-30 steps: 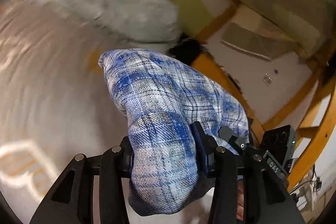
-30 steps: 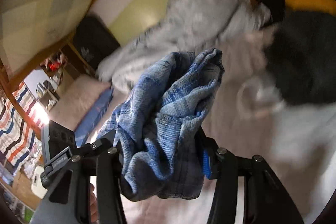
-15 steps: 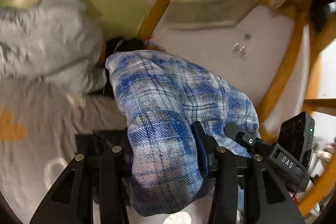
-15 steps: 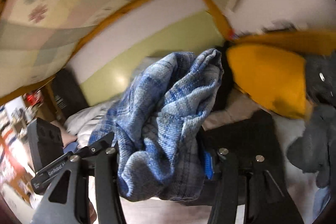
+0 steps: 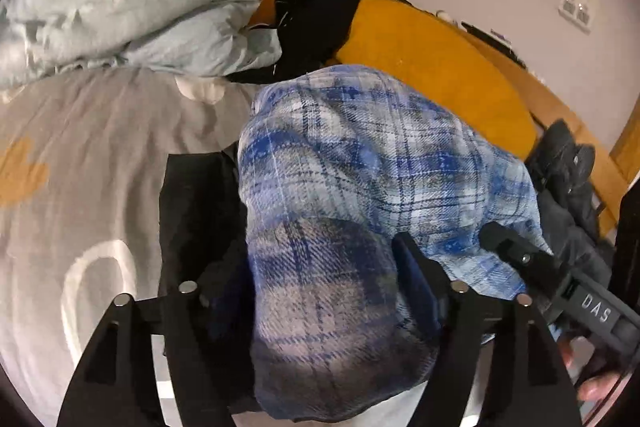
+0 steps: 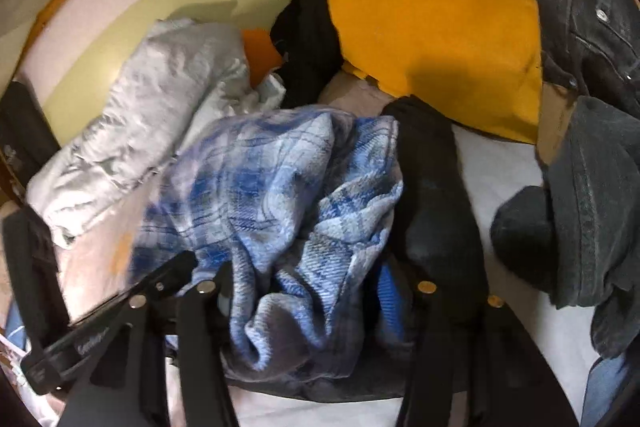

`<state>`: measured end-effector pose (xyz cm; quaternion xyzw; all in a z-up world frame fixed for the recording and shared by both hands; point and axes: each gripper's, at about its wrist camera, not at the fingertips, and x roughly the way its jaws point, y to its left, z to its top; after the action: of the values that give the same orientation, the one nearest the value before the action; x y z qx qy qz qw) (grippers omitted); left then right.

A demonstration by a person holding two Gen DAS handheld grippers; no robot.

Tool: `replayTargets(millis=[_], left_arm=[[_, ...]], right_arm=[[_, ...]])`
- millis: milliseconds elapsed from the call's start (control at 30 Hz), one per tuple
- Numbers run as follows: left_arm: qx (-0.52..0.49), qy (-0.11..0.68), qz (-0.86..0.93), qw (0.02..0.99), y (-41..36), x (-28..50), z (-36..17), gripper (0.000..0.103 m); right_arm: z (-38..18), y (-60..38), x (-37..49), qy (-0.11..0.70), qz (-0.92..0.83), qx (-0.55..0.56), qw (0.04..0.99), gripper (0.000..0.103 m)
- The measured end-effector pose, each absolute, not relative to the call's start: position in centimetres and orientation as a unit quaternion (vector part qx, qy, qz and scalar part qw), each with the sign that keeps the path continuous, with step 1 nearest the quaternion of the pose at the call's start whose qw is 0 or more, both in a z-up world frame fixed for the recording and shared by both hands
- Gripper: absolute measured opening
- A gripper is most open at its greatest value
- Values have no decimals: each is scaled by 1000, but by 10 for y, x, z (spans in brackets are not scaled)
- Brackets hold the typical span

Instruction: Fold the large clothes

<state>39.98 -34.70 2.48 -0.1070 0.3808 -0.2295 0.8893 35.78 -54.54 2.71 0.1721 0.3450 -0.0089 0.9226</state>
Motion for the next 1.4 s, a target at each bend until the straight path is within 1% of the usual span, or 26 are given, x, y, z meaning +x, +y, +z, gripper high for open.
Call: replayTargets(millis=[33, 100, 133, 200, 233, 267, 300, 367, 400, 433, 500, 567, 667, 767, 1000, 1033, 1133, 1267, 1400], left_arm=[[-116, 387, -229, 885, -343, 402, 25, 78], [-148, 393, -231, 877, -334, 401, 29, 78], [-144, 383, -223, 885, -328, 394, 37, 78], [-82, 332, -211, 916, -329, 374, 56, 77], [-37, 295, -204, 933, -329, 358, 66, 82], [-9, 264, -201, 943, -326, 344, 73, 86], [1, 241, -202, 949, -320, 333, 78, 91], [-10, 204, -211, 956, -298, 310, 84, 97], [-21, 193, -215, 957, -287, 301, 85, 103], [-30, 186, -218, 958, -276, 294, 86, 103], [-31, 174, -209, 962, -257, 282, 81, 103], [-18, 166, -191, 967, -242, 272, 75, 103], [3, 153, -173, 973, -222, 253, 61, 103], [12, 141, -164, 976, -205, 240, 46, 103], [31, 145, -136, 980, -197, 237, -2, 103], [27, 160, -132, 978, -196, 242, -3, 103], [8, 149, -131, 980, -189, 240, -4, 103], [10, 145, -132, 980, -189, 239, -4, 103], [19, 139, -132, 981, -192, 236, -4, 103]], right_arm=[[27, -548, 359, 347, -11, 174, 922, 58], [27, -552, 354, 336, -19, 170, 926, 62], [29, -548, 353, 325, -22, 161, 932, 66], [38, -537, 333, 295, -33, 119, 948, 73], [43, -532, 324, 282, -35, 102, 953, 82], [50, -525, 311, 264, -34, 93, 959, 93], [52, -523, 300, 254, -33, 102, 961, 97], [57, -514, 279, 241, -9, 129, 962, 98], [59, -507, 271, 236, 1, 126, 964, 100], [62, -499, 263, 227, 3, 111, 967, 103], [62, -479, 242, 197, -15, 66, 978, 103], [56, -467, 229, 185, -23, 51, 981, 103], [31, -455, 212, 185, -27, 58, 981, 103], [16, -443, 201, 176, -39, 21, 983, 103], [-2, -438, 189, 138, -47, 52, 988, 103], [-6, -435, 190, 137, -53, 43, 988, 103], [-16, -430, 197, 156, -59, 28, 986, 103], [-15, -431, 193, 144, -58, 33, 987, 103], [-16, -425, 196, 151, -52, 19, 987, 103]])
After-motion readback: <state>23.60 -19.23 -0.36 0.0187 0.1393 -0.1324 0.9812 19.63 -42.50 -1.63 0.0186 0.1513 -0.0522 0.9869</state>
